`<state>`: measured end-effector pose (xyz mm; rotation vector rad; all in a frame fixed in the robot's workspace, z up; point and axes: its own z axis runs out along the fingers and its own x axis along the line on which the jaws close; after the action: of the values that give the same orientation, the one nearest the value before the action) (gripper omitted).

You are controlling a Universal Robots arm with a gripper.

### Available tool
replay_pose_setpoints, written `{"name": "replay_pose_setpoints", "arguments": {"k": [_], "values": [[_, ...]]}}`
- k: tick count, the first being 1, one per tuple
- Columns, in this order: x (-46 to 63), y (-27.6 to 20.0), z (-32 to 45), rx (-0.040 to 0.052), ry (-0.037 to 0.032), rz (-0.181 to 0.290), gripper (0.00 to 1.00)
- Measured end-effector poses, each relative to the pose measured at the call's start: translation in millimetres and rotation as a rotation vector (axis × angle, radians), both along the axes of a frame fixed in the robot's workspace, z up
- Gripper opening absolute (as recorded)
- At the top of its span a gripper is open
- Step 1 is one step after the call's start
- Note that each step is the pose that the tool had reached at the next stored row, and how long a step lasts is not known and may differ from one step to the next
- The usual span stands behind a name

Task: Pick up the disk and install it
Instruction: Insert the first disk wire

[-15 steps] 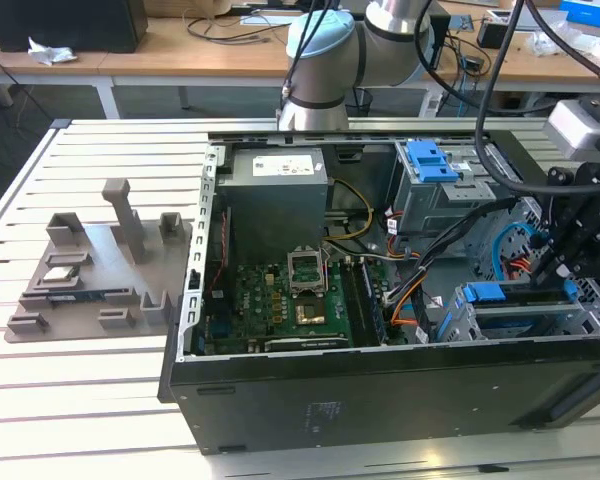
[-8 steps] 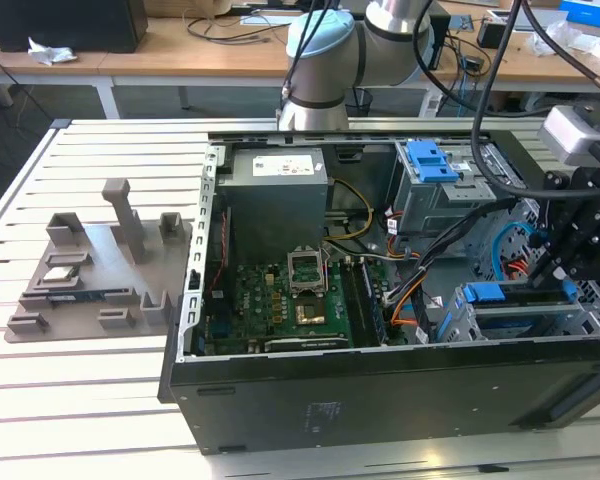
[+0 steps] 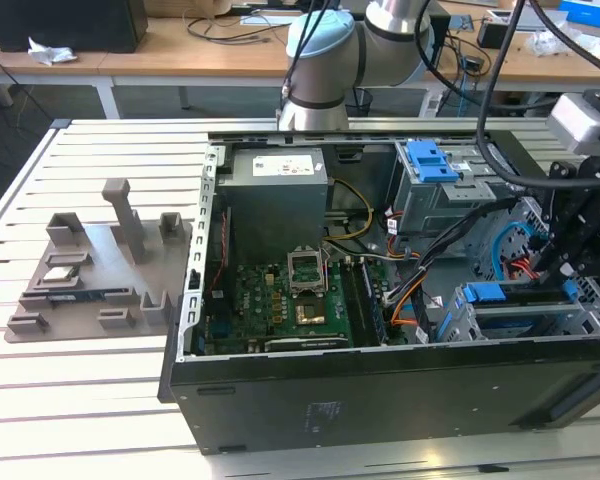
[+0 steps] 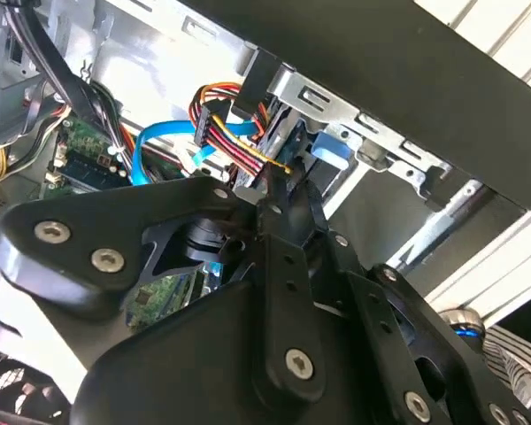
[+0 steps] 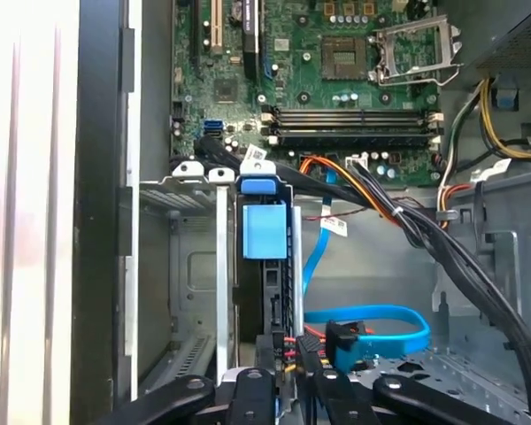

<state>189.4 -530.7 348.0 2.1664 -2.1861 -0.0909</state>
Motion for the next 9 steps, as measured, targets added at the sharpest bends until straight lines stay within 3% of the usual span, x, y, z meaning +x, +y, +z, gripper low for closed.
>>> {"name": "replay_pose_setpoints", "arguments": {"k": [3, 4, 6, 9], "values": [[0.0, 0.5, 12.6, -0.0002, 0.0000, 0.000, 0.24], [-0.1, 1.0, 16.8, -0.0003, 0.0000, 0.000, 0.23], [0.0, 1.7, 29.5, -0.0004, 0.0000, 0.000, 0.11], [0.0, 1.8, 45.3, -0.0002, 0.0000, 0.000, 0.11]]}}
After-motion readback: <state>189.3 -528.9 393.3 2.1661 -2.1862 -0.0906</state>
